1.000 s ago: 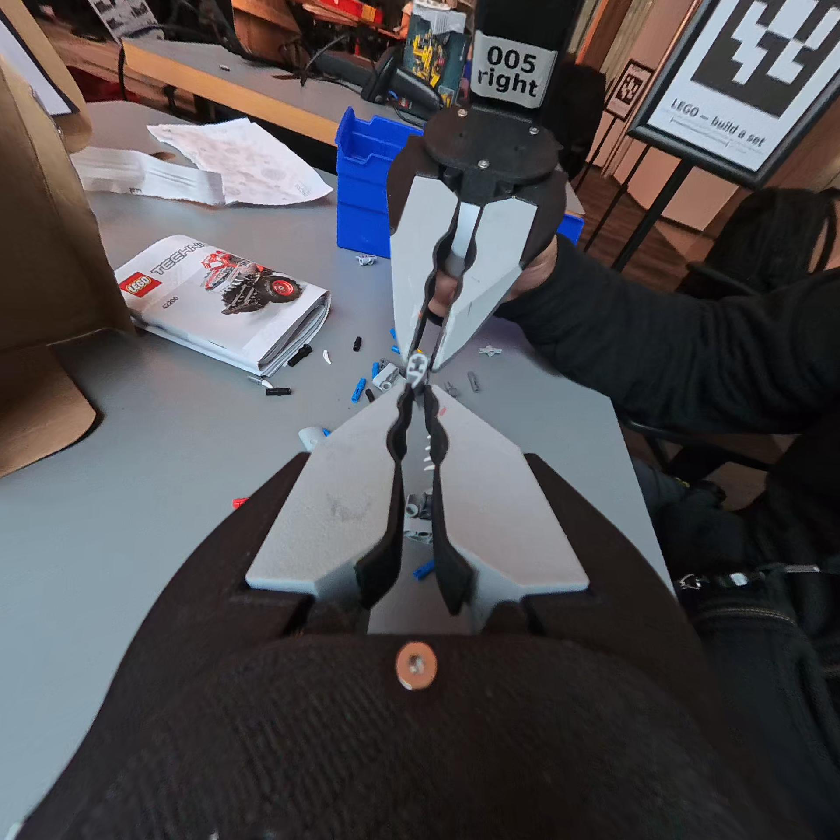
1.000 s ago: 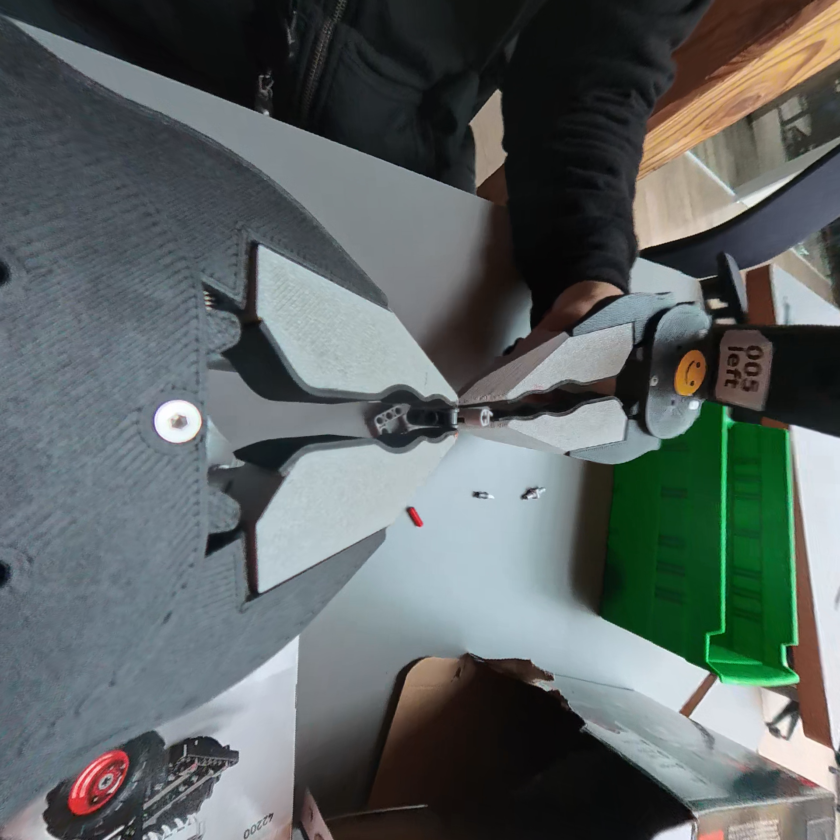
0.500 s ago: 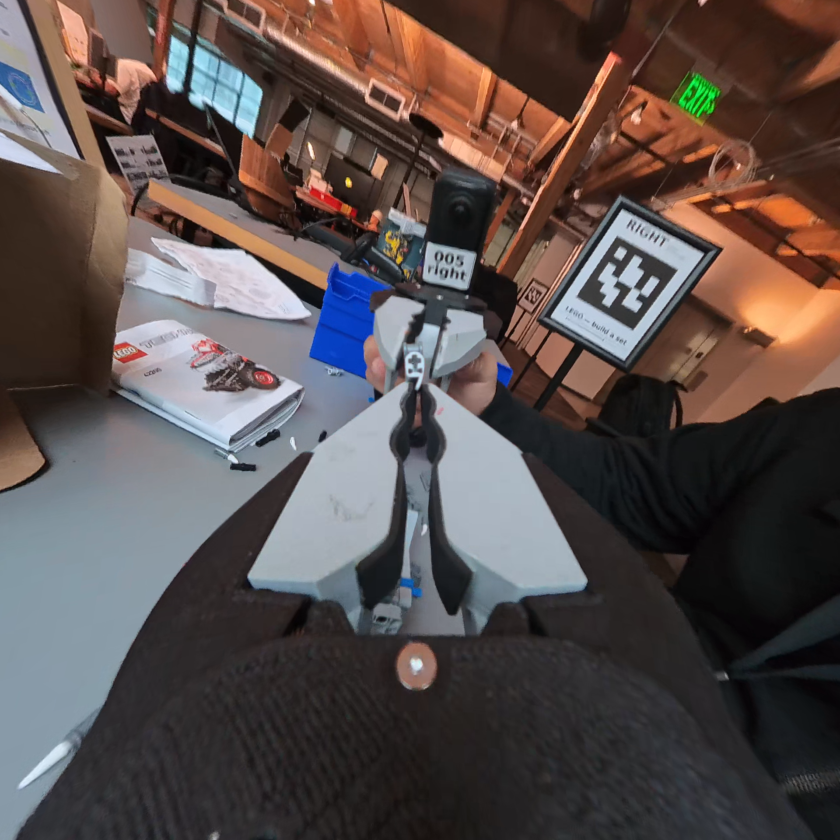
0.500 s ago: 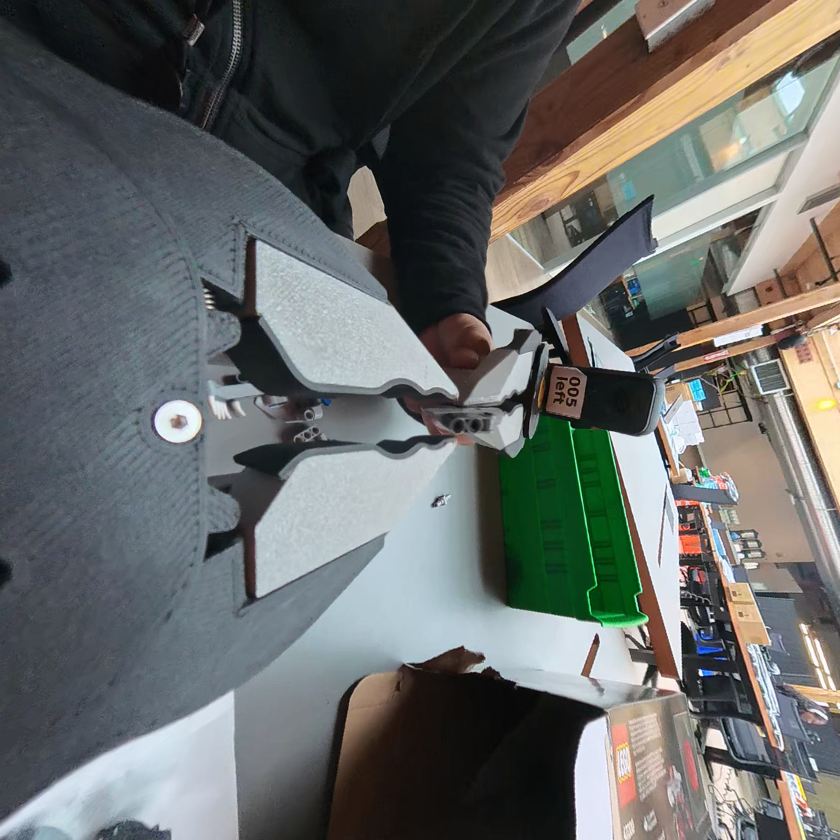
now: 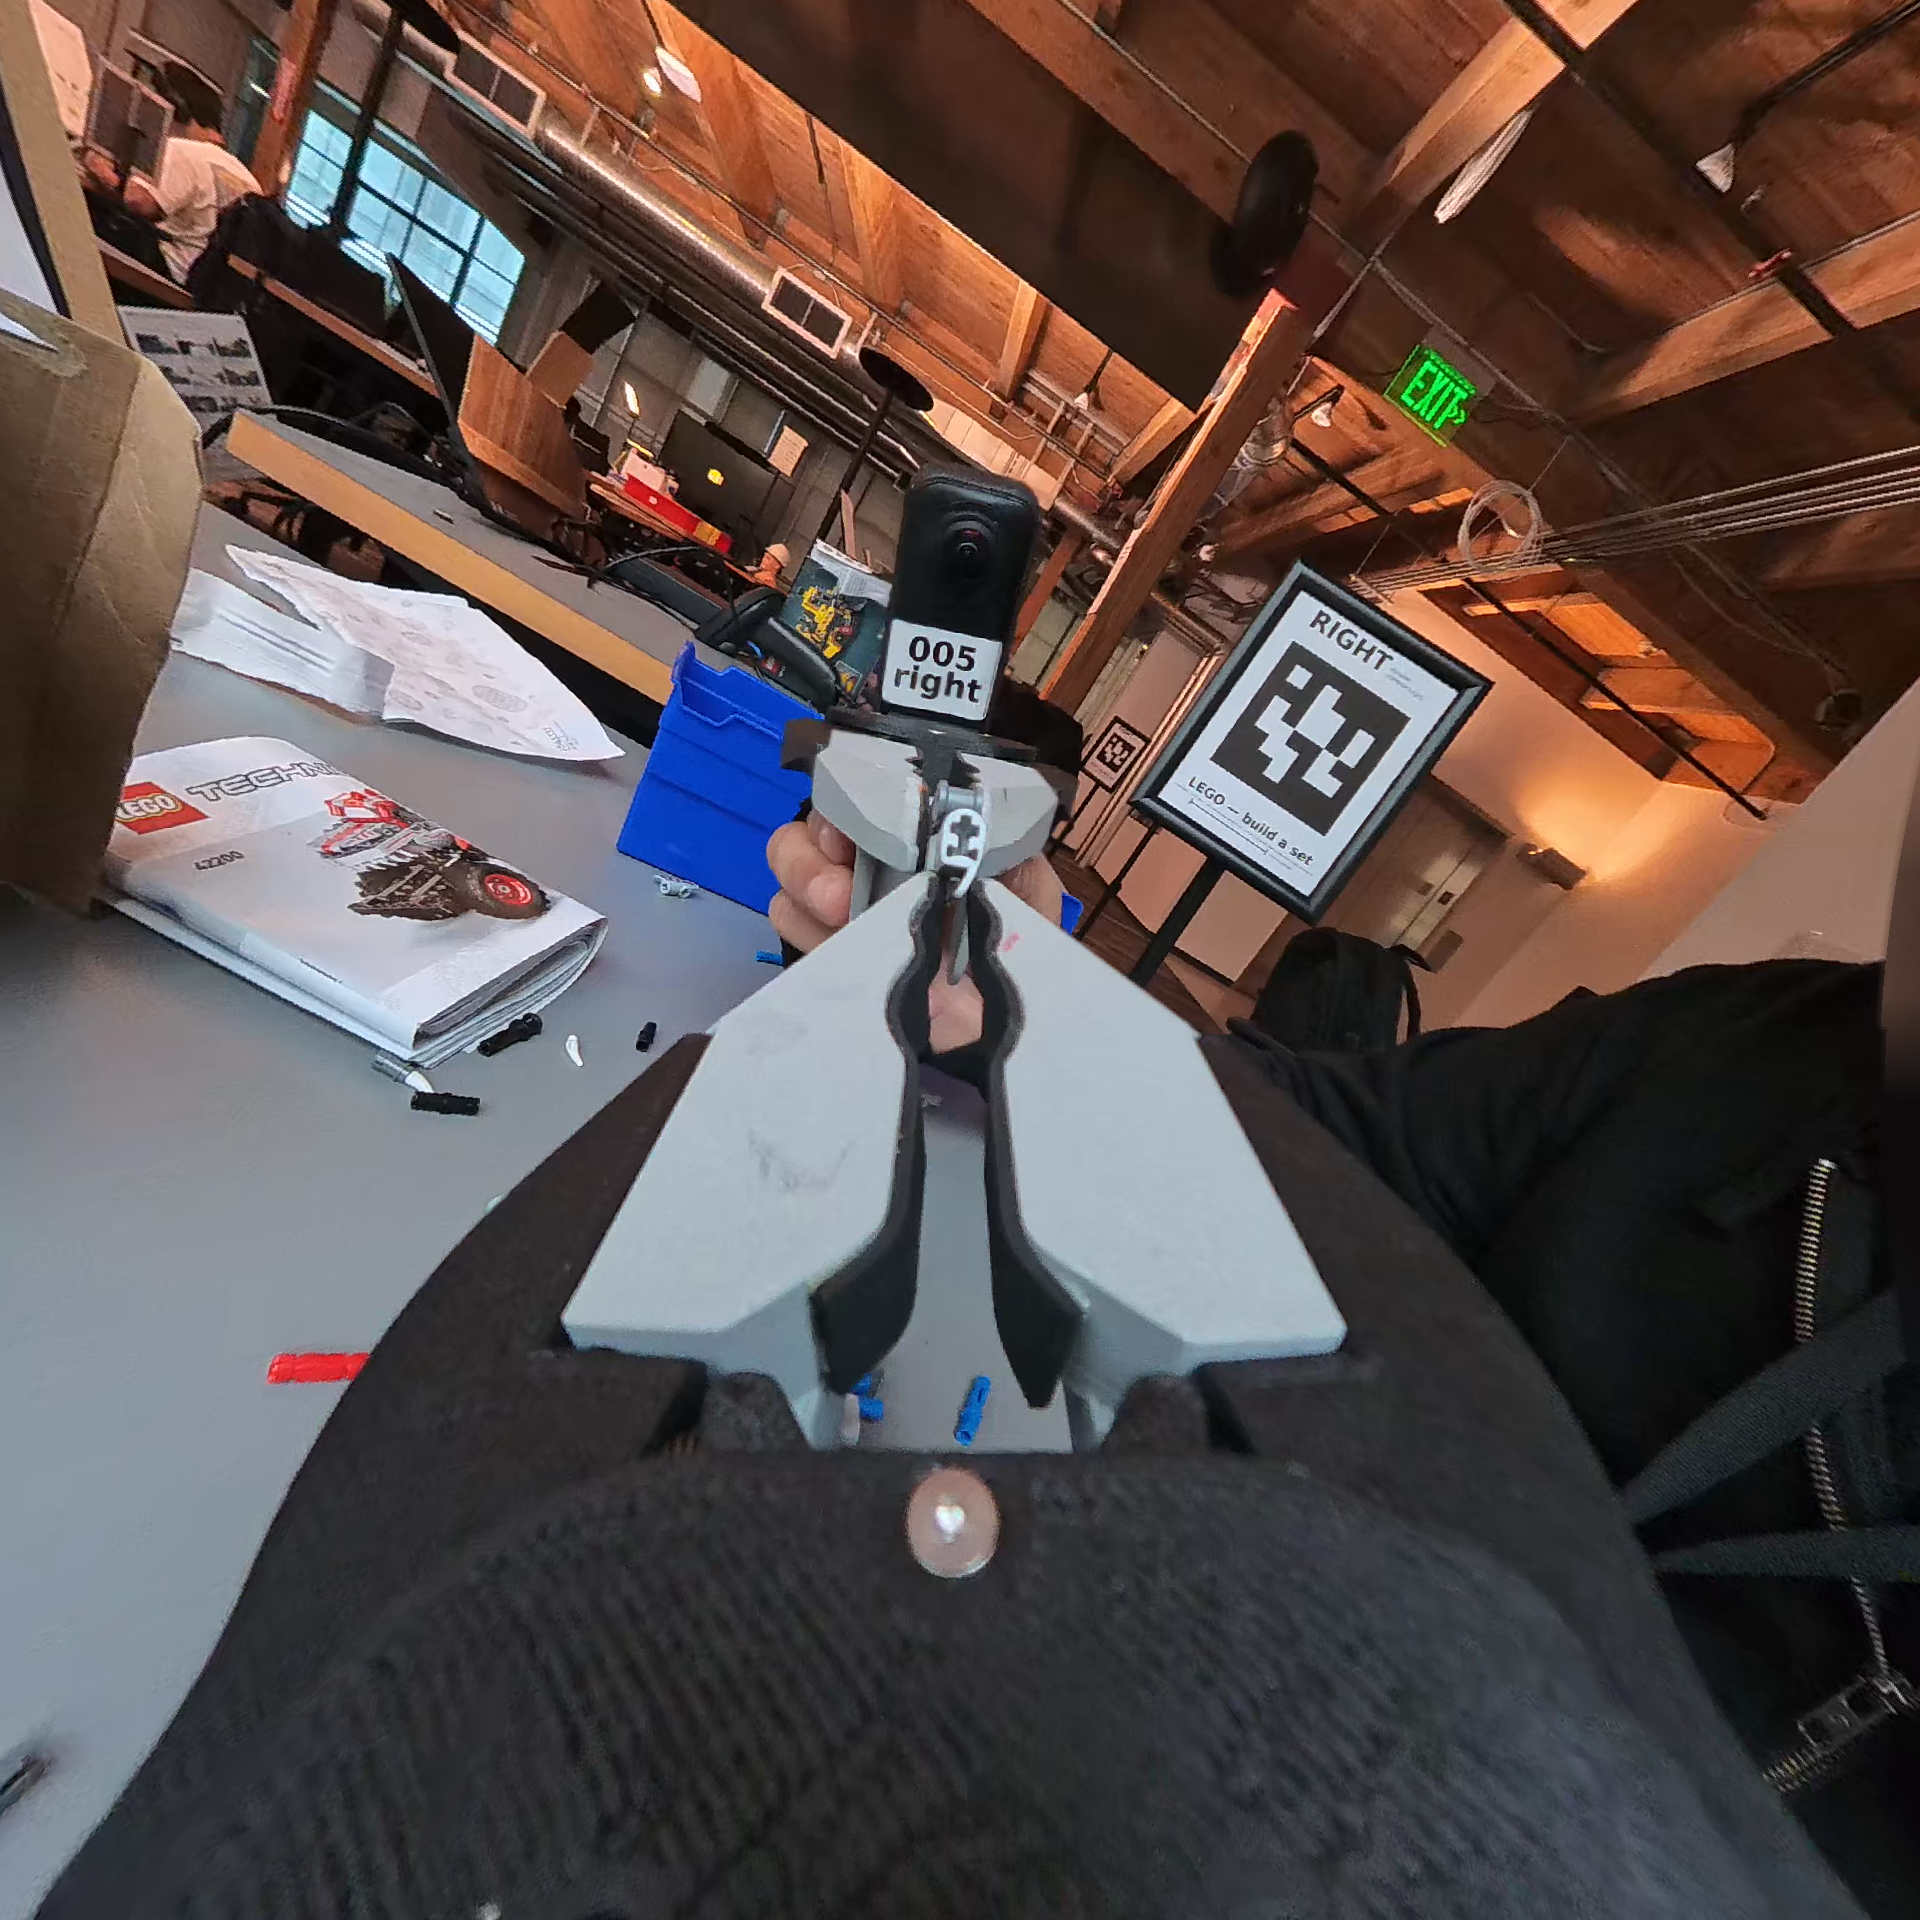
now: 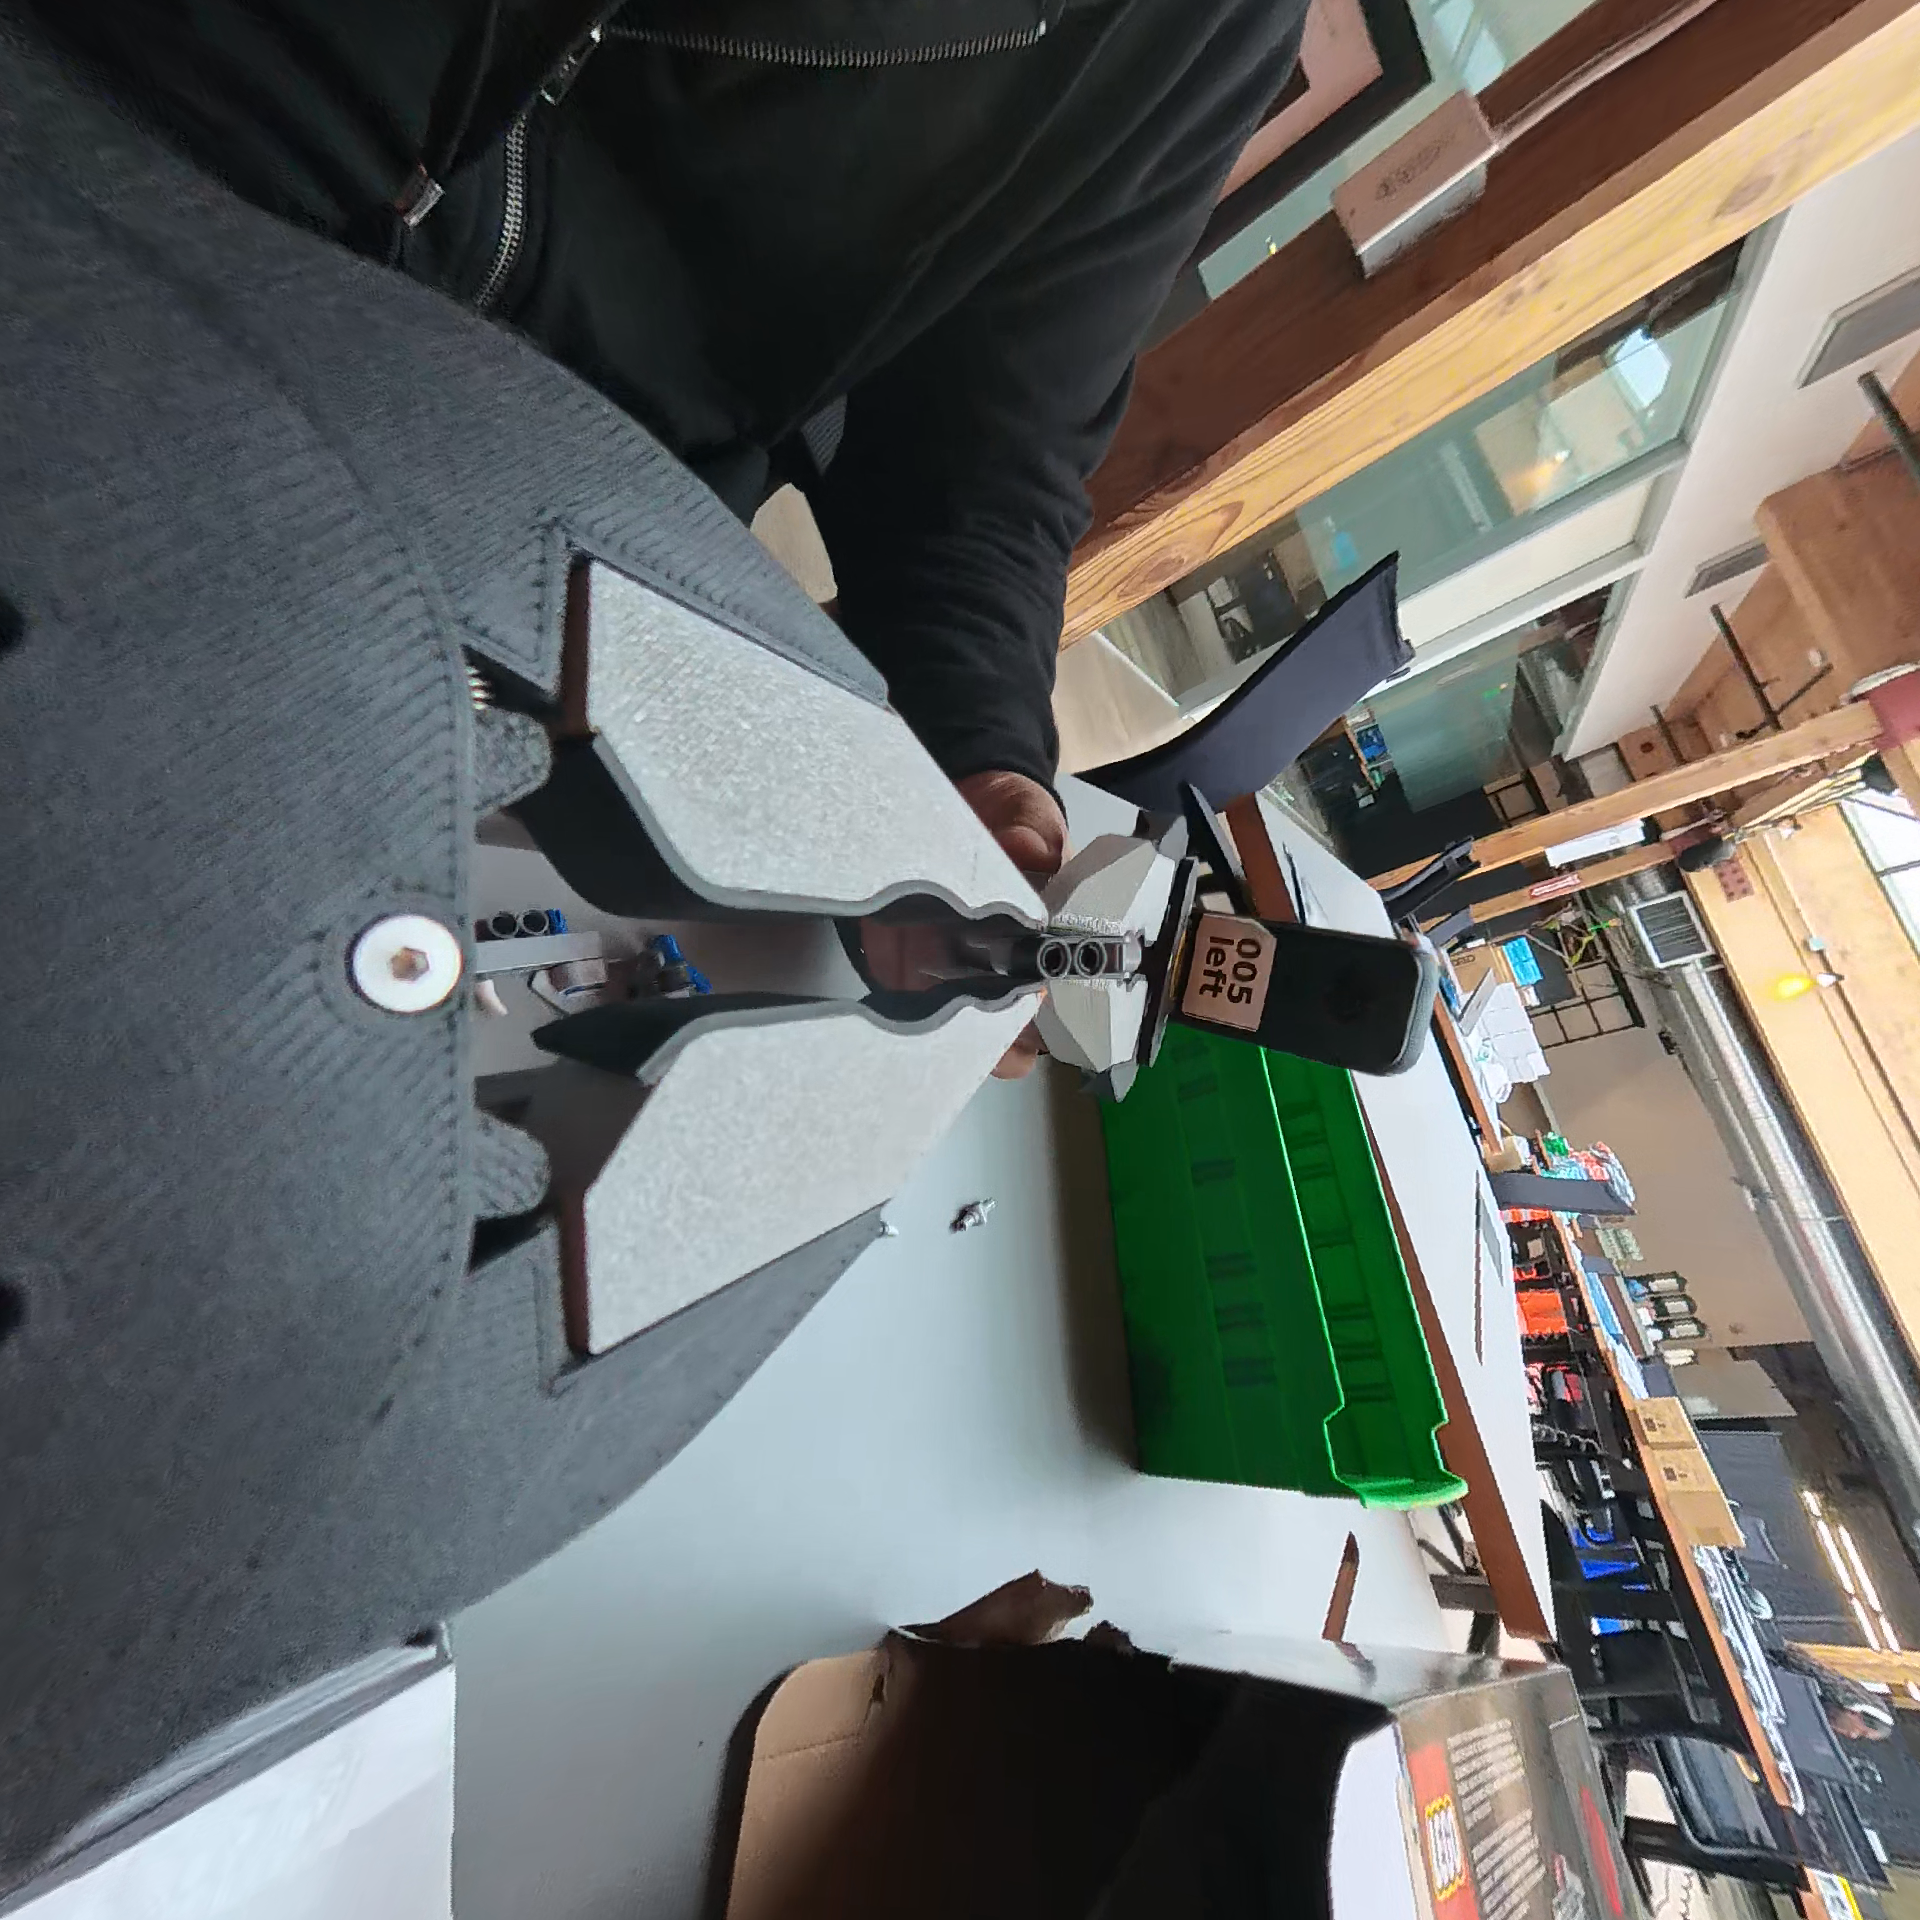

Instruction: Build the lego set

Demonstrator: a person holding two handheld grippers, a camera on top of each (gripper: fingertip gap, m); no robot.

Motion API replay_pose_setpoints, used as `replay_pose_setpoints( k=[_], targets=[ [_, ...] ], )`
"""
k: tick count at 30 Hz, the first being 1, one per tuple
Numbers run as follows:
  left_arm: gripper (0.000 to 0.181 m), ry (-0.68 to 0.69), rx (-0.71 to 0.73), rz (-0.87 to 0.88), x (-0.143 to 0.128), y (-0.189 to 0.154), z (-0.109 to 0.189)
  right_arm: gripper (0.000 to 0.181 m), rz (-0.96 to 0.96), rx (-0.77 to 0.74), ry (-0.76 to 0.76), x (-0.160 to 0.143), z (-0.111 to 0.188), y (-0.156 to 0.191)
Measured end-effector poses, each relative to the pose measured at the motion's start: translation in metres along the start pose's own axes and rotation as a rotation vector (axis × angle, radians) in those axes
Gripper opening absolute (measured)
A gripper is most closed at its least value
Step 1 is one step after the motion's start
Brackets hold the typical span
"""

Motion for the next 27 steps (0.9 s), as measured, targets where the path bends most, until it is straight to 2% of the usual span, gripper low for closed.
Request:
replay_pose_setpoints(
  k=[4, 8, 15, 18, 21, 27],
  targets=[
    [0.006, -0.013, -0.006, 0.009, 0.001, -0.001, 0.0, 0.003, 0.01, 0.006, 0.038, -0.003, -0.001, 0.002],
    [0.005, 0.0, 0.0, -0.008, 0.001, 0.0, 0.002, 0.004, 0.0, 0.013, 0.027, -0.003, -0.003, 0.002],
    [0.004, -0.029, 0.03, 0.016, 0.002, 0.003, 0.004, 0.004, -0.054, -0.004, -0.096, -0.006, -0.007, -0.003],
    [0.005, -0.063, 0.063, 0.029, 0.002, 0.006, 0.005, 0.003, -0.032, -0.068, -0.122, -0.006, -0.008, -0.005],
    [0.004, -0.122, 0.08, 0.064, 0.002, 0.008, 0.004, 0.002, -0.122, -0.096, -0.215, -0.006, -0.009, -0.01],
    [0.004, -0.068, 0.12, 0.056, -0.001, 0.011, 0.002, 0.002, -0.16, -0.162, -0.308, -0.003, -0.009, -0.014]
  ],
)
Point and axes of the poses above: each gripper's, where its closed fingertips meet, z back along the fingers, x out of its top, y = z × x across the jaws, the point moved 6 cm from there along z, back along the fingers, and after that the axes turned 12 degrees about -y, right-handed, at the moved point
